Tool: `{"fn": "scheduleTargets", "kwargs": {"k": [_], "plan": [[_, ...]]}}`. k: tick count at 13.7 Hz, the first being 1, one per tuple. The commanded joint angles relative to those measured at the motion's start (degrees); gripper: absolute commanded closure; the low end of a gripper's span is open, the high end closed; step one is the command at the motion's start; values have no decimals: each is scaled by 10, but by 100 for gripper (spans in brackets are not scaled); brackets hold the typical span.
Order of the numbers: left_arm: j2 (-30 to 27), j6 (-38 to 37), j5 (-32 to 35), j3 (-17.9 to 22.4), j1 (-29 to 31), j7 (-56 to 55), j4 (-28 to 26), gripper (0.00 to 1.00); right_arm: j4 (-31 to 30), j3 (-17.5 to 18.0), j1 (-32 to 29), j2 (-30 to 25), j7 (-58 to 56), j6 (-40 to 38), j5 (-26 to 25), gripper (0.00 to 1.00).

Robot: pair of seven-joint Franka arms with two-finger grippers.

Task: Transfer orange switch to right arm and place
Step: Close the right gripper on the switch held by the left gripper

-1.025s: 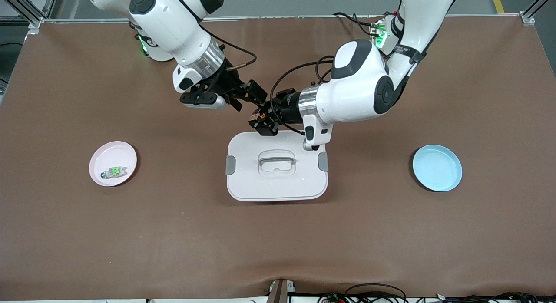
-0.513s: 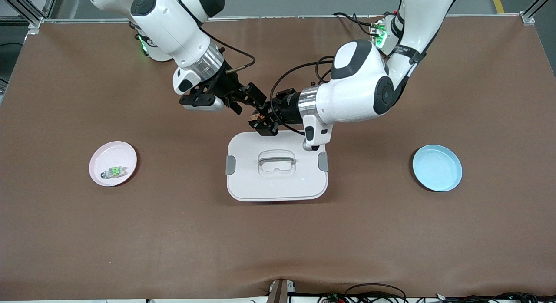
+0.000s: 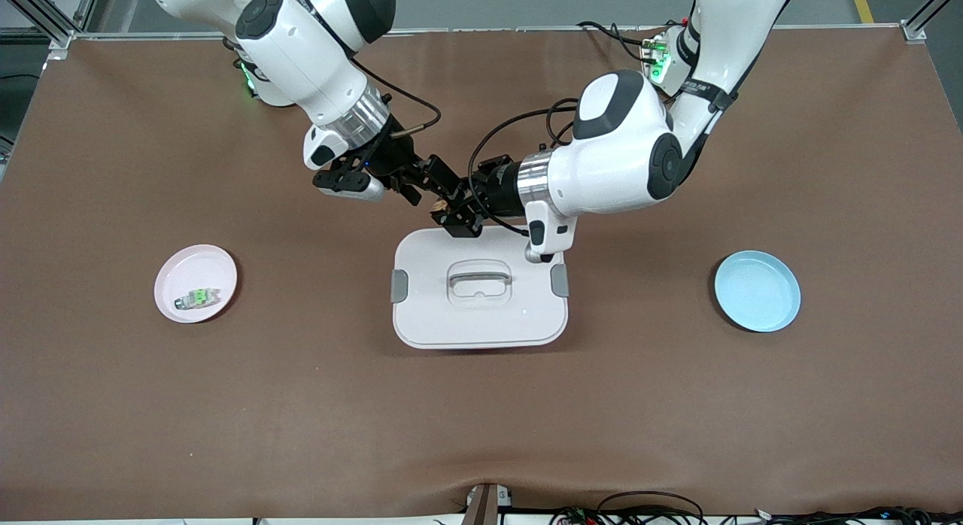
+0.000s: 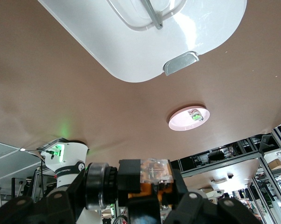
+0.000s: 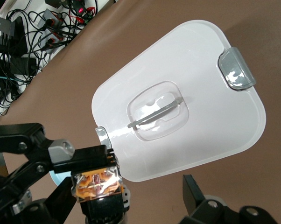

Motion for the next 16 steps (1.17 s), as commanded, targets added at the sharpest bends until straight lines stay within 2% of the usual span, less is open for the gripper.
{"fn": "scheduleTargets", "kwargs": {"k": [1, 7, 8, 10, 14, 16], "plan": [[4, 1, -8, 3, -5, -10, 14, 92, -4, -5, 19, 9, 18, 27, 9, 0], [4, 1, -8, 3, -2, -10, 14, 91, -2, -5, 27, 13, 32, 35, 9, 0], [4, 1, -8, 3, -2, -10, 14, 91, -2, -5, 27, 13, 32, 35, 9, 9], [4, 3, -7, 3, -3, -10, 14, 90, -1, -4, 27, 12, 31, 35, 9, 37], [4, 5, -7, 3, -3, -11, 14, 90, 5, -5, 27, 11, 30, 30, 9, 67], [4, 6, -7, 3, -3, -11, 14, 90, 9, -5, 27, 11, 28, 27, 9, 88]]}}
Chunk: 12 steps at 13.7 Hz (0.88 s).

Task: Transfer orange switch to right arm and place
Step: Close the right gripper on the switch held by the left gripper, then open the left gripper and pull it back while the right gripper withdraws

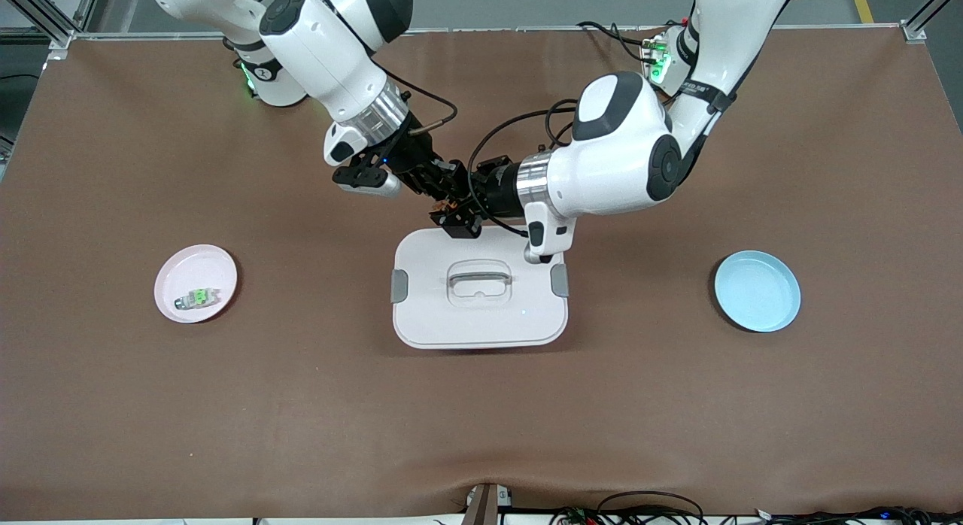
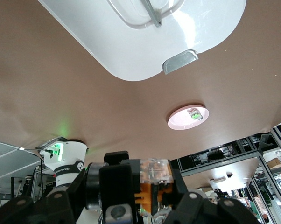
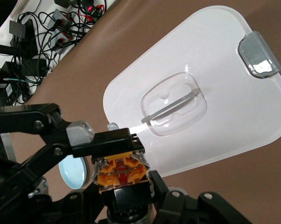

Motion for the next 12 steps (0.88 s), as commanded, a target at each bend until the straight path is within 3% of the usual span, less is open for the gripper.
{"fn": "scheduleTargets", "kwargs": {"k": [1, 3, 4, 5, 6, 9, 12], "plan": [[1, 4, -5, 3, -1, -11, 11, 87, 1, -5, 4, -5, 1, -8, 8, 100], [2, 4, -5, 3, -1, -11, 11, 78, 1, -5, 4, -5, 0, -8, 7, 100], [1, 4, -4, 3, -1, -11, 11, 69, 1, -5, 4, -5, 0, -9, 8, 100], [1, 4, -4, 3, 0, -10, 11, 19, 1, -5, 4, -5, 0, -9, 8, 100], [0, 4, -3, 3, 0, -11, 11, 0, 1, -5, 4, -6, -1, -9, 8, 100], [-6, 4, 0, 6, 5, -10, 11, 0, 1, -6, 3, -6, -3, -13, 8, 100], [-16, 3, 4, 39, 5, -10, 21, 0, 1, -10, -9, -14, -33, -61, 6, 100]]}}
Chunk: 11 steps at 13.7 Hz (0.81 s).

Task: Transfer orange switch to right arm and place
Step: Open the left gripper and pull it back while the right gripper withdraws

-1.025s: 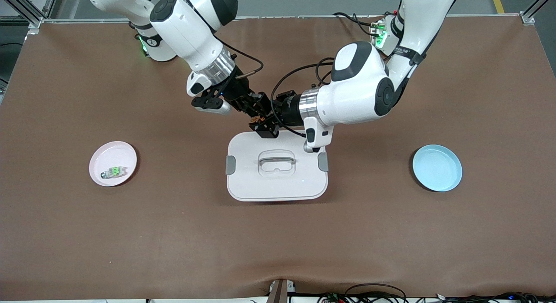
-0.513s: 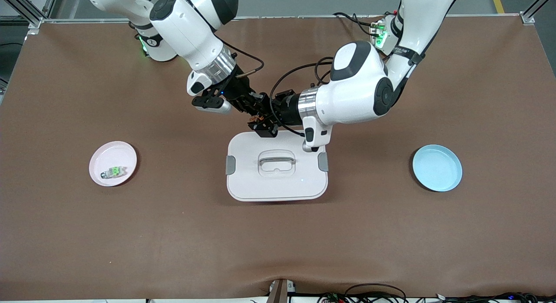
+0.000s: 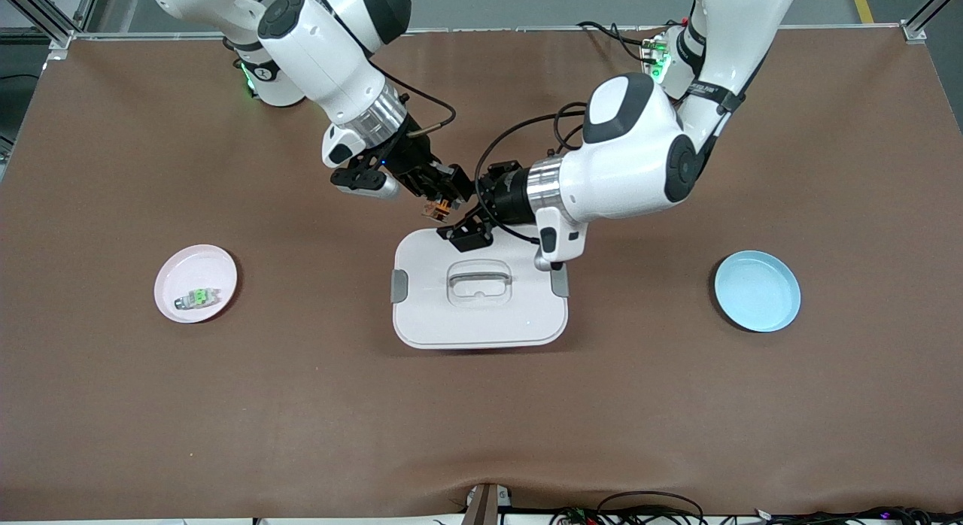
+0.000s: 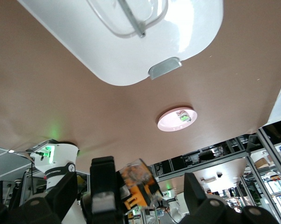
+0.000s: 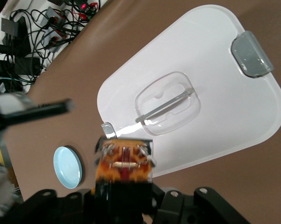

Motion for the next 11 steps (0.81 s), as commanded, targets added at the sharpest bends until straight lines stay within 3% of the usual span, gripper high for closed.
{"fn": "scheduleTargets", "kwargs": {"k": [1, 5, 8, 11], "plan": [[-20, -3, 12, 34, 0, -9, 5, 0, 1, -4, -16, -18, -67, -64, 6, 100], [-23, -6, 62, 41, 5, -9, 17, 0, 2, -4, -35, -30, -98, -105, 6, 100], [-39, -13, 136, 41, 24, -8, 17, 0, 1, -4, -45, -32, -132, -114, 6, 100], [-39, -84, 223, 40, 55, -3, 17, 0, 4, -5, -89, -43, -251, -206, 1, 100]]}}
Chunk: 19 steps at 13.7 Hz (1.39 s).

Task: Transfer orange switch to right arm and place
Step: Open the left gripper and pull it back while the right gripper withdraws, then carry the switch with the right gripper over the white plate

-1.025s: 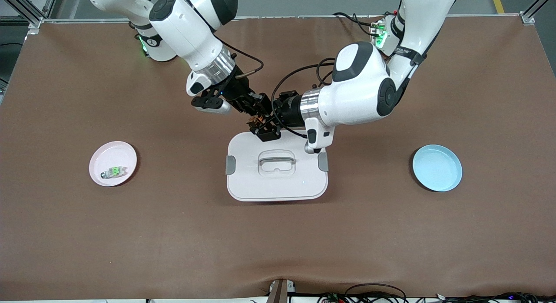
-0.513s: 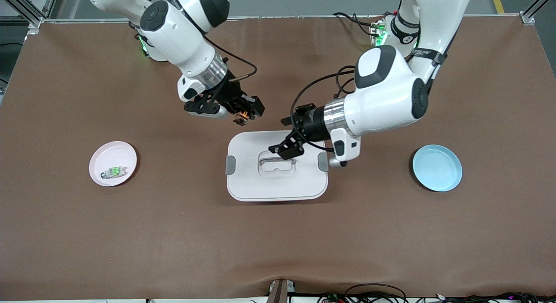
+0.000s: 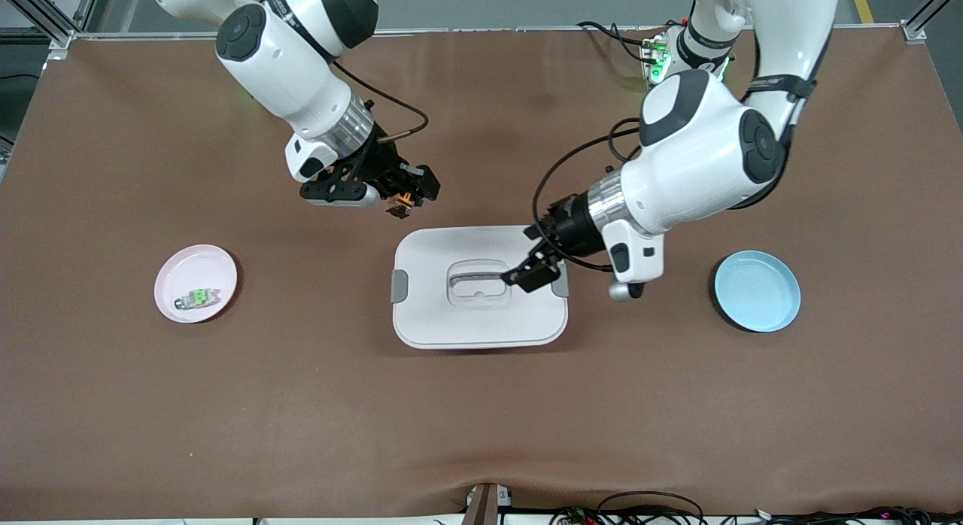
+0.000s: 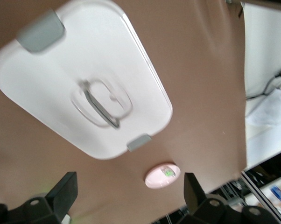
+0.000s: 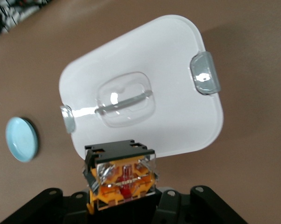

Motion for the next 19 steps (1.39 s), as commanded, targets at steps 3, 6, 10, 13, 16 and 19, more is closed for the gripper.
{"fn": "scheduleTargets", "kwargs": {"k": [3, 6, 10, 13, 16, 19], "plan": [[-17, -96, 128, -2, 56, 38, -3, 0, 0, 2, -87, -30, -207, -113, -16, 100], [-30, -144, 157, -2, 110, 153, -3, 0, 0, 1, -108, -35, -303, -136, -141, 100], [-35, -197, 226, -1, 163, 269, -4, 0, -3, 1, -168, -41, -483, -150, -182, 100], [-47, -215, 274, -1, 192, 298, -4, 0, -5, 1, -223, -38, -639, -147, -199, 100], [-60, -216, 309, -1, 224, 394, -4, 0, -10, 1, -276, -35, -759, -137, -223, 100], [-79, -231, 311, 0, 260, 503, -4, 0, -37, 1, -325, -29, -856, -89, -232, 100]]}}
